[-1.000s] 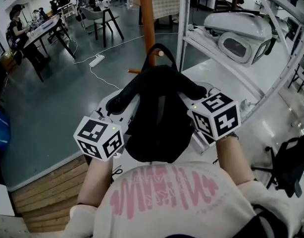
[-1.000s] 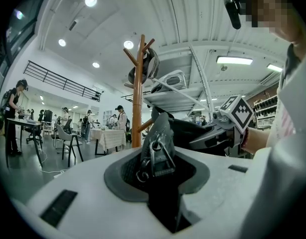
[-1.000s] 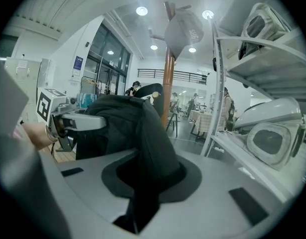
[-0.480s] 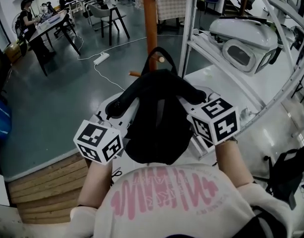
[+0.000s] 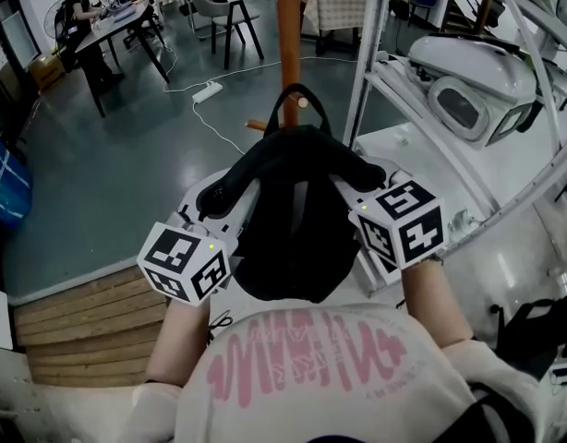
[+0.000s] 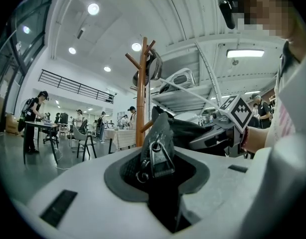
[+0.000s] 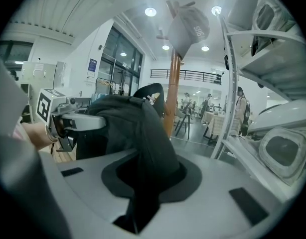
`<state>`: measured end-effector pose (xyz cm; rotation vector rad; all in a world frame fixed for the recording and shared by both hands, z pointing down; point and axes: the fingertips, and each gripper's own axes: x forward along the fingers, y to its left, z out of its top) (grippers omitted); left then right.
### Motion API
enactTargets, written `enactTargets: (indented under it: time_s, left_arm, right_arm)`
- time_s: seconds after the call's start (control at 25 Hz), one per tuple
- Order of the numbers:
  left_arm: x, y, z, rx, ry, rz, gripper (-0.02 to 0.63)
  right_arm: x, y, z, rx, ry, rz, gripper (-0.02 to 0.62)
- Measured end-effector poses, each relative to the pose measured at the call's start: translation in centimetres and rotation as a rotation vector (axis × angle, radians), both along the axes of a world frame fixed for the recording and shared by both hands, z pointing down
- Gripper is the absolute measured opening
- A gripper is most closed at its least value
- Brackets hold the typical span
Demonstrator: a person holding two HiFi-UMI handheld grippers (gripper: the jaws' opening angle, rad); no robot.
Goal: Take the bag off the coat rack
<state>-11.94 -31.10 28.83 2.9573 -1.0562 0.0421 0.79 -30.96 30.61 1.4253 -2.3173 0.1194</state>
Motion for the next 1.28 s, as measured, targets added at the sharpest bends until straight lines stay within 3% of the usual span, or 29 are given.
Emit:
enactTargets:
  time_s: [1.28]
  left_arm:
    - [2.3,5.3,0.5,-0.006,-0.004,-0.049,0.103]
  right_arm:
    - [2.4,4.8,0.7,-0.011,-0.008,-0.056,0.071]
